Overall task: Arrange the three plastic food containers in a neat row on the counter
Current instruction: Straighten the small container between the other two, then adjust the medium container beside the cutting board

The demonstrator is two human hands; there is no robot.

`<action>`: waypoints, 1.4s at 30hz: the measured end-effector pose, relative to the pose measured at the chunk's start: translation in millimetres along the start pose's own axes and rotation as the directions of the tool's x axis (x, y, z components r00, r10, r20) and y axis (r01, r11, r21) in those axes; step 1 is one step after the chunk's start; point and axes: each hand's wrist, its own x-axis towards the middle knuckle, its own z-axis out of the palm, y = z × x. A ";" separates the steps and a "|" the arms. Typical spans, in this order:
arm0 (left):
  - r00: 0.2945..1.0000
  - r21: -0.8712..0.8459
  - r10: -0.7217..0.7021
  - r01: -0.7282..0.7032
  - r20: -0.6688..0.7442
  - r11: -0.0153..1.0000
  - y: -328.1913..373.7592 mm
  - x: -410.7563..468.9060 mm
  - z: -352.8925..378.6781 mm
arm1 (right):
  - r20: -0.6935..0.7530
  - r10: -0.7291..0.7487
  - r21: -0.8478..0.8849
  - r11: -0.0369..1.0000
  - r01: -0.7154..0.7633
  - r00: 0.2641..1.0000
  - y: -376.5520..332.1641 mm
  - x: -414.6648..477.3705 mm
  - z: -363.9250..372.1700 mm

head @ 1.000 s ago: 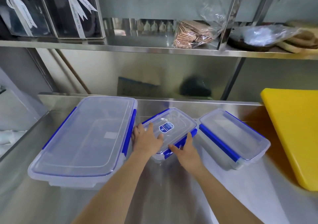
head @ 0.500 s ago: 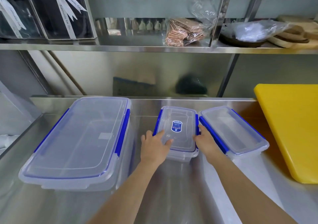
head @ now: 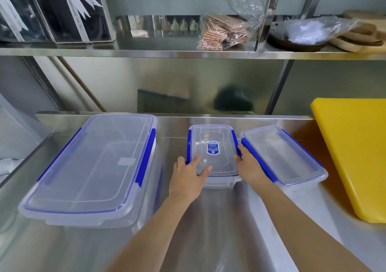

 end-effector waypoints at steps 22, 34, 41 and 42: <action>0.970 -0.485 0.029 0.096 0.242 0.869 147.7 -28.5 69.5 | -0.459 -0.084 -0.312 0.947 -0.072 0.885 74.1 4.1 -95.7; 0.940 -0.558 -0.066 0.254 0.335 0.790 155.5 -23.6 99.4 | -0.439 0.104 -0.159 0.969 -0.191 0.892 117.0 8.5 -110.8; 0.932 -0.512 -0.054 0.245 0.360 0.823 160.6 -10.8 97.7 | -0.454 0.108 -0.135 0.973 -0.188 0.884 120.4 14.0 -114.1; 0.932 -0.509 -0.052 0.242 0.358 0.826 162.0 -10.0 97.8 | -0.456 0.103 -0.142 0.972 -0.186 0.884 121.1 14.9 -114.0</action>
